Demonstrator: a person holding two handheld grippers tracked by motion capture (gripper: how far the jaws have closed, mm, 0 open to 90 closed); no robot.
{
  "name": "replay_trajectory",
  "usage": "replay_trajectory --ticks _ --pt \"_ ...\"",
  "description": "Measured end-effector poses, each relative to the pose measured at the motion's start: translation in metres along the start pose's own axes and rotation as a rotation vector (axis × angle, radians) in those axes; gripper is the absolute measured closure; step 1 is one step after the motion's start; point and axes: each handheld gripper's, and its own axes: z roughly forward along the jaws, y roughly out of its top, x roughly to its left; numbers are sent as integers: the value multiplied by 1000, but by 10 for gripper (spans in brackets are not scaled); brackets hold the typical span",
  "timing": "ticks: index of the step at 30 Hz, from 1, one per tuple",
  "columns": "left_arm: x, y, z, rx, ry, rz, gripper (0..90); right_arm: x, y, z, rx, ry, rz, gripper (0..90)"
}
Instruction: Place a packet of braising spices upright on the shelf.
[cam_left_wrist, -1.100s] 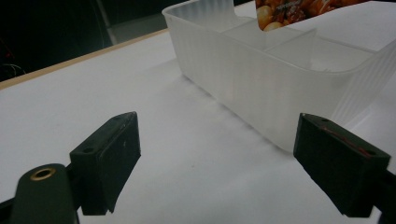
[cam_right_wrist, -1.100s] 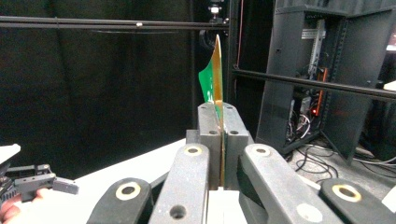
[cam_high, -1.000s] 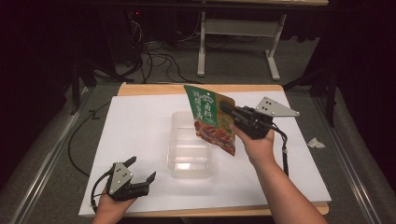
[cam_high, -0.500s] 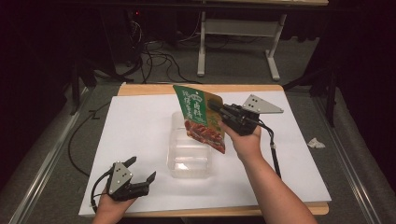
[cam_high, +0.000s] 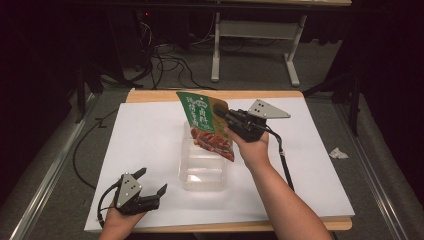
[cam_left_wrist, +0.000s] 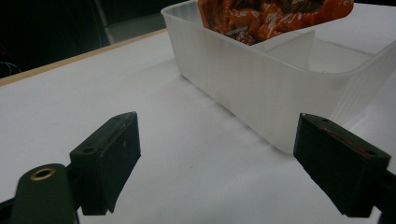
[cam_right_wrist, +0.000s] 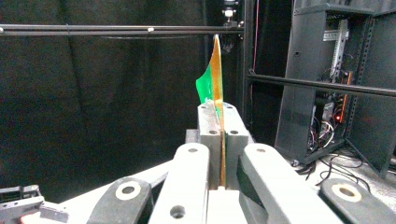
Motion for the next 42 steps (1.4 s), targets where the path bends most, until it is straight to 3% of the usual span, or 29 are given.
replay_trajectory --ticks 22,42 --pt "0 -1 0 7 -3 3 153 -2 -23 22 3 -5 20 900" --pt "-1 -1 0 7 -6 7 153 -6 -32 22 31 -33 8 900"
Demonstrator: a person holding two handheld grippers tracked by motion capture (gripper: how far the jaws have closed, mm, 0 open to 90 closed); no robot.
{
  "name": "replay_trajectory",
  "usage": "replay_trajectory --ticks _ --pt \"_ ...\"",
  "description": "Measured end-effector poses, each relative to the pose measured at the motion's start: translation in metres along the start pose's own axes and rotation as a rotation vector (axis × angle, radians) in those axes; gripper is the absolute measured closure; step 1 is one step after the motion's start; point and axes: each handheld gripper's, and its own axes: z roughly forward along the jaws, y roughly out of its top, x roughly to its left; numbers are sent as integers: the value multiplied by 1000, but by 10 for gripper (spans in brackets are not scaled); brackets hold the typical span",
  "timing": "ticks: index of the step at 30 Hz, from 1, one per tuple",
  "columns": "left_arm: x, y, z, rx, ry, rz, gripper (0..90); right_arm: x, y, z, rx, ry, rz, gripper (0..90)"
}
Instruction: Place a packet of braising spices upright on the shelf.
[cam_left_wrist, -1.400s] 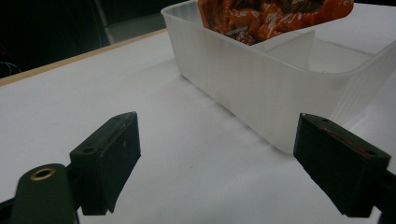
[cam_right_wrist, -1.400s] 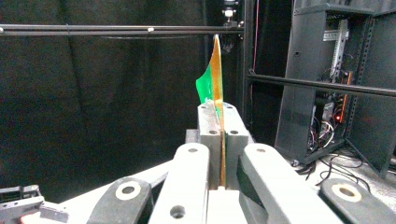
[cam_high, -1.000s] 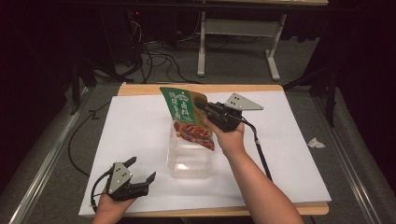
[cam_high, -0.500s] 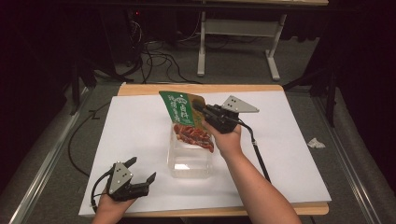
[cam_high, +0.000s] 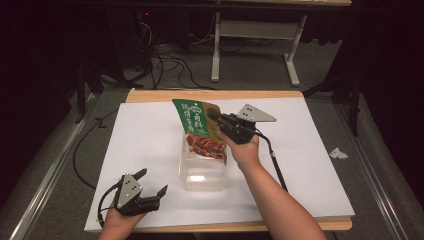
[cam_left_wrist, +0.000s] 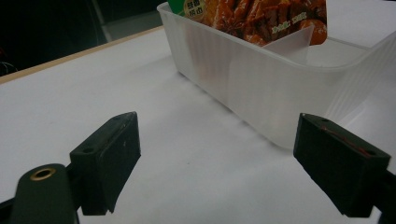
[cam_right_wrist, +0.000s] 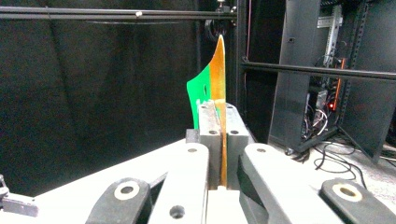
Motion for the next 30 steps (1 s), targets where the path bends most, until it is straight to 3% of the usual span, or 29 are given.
replay_trajectory --ticks 15,30 --pt "-1 0 1 6 -2 3 153 -5 -4 -11 58 -18 -22 900" --pt "-1 0 1 10 -1 8 153 -6 -9 -17 72 -31 -17 896"
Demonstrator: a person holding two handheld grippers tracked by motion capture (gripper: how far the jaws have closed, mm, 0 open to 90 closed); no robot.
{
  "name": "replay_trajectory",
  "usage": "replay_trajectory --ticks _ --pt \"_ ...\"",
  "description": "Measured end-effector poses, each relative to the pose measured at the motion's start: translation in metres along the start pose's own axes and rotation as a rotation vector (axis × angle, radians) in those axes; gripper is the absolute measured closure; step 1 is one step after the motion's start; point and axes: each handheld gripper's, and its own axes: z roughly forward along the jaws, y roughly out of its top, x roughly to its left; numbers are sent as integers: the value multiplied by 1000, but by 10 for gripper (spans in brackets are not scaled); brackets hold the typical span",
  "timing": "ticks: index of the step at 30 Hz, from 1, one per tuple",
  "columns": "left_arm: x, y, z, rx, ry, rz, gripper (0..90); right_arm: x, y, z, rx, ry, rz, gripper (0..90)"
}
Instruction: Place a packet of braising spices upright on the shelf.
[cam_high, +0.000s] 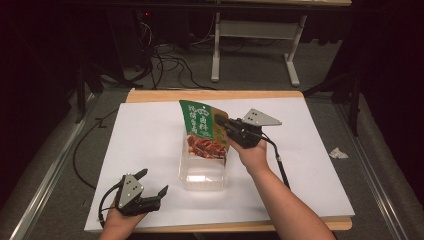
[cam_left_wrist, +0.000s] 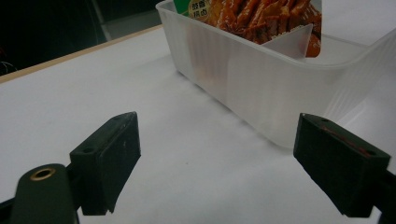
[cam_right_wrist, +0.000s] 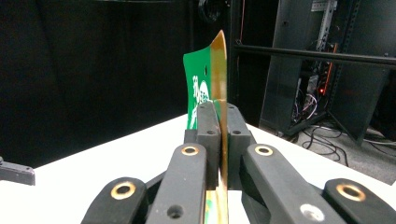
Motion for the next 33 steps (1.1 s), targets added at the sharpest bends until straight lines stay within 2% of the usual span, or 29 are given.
replay_trajectory --ticks 6,7,10,11,12,14,16,21,22,23,26,33 --pt "0 0 0 -3 0 -6 153 -1 2 3 24 5 8 844" --pt "0 0 0 -3 0 -6 153 -1 4 4 35 13 10 781" --pt "0 0 0 -3 0 -5 153 -2 5 6 53 19 25 670" --pt "0 0 0 -3 0 -5 153 -2 5 6 53 19 25 670" --pt "0 0 0 -3 1 -5 153 -2 6 7 63 26 29 610" --pt "0 0 0 -3 1 -4 153 -1 6 7 72 26 23 583" --pt "0 0 0 -2 1 -4 153 -1 7 8 81 28 15 496" --pt "0 0 0 0 0 -2 153 1 8 8 92 -9 -5 254" --pt "0 0 0 0 0 -2 153 1 8 8 92 -9 -5 254" --pt "0 0 1 -1 1 -1 153 1 9 8 97 -20 6 187" --pt "0 0 1 -1 1 -2 153 0 9 6 114 -37 10 163" --pt "0 0 1 0 -2 -2 153 -1 12 -6 127 -32 17 158"
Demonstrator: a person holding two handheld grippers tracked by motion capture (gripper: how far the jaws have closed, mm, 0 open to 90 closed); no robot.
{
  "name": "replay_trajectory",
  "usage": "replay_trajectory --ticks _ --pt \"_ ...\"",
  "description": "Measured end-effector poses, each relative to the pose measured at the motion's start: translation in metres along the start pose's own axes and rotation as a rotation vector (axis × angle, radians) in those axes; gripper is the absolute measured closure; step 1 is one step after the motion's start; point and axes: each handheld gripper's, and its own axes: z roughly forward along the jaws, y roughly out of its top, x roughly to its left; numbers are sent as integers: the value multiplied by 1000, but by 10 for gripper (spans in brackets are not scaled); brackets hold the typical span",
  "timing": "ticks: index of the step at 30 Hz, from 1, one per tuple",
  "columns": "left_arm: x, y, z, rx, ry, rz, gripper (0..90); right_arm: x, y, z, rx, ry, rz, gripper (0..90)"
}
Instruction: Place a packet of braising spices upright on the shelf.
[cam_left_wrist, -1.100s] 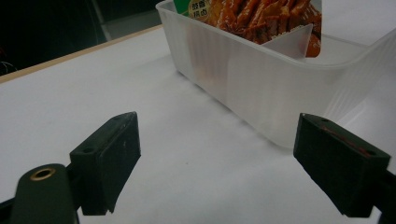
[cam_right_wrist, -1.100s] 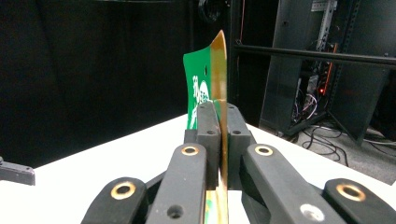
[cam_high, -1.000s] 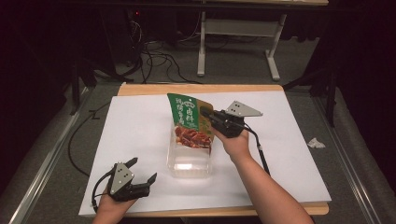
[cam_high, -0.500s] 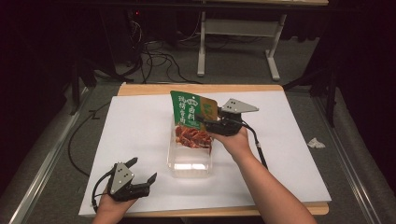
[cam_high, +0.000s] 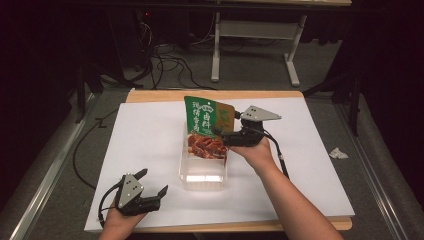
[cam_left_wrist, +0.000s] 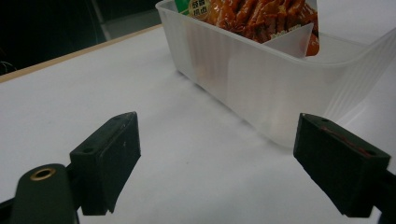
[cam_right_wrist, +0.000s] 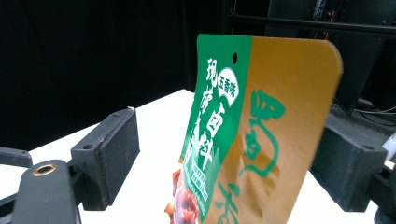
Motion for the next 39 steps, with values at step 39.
replay_trajectory --ticks 39 --pt "-8 1 11 37 -19 21 153 -33 -120 -177 80 -242 76 158"
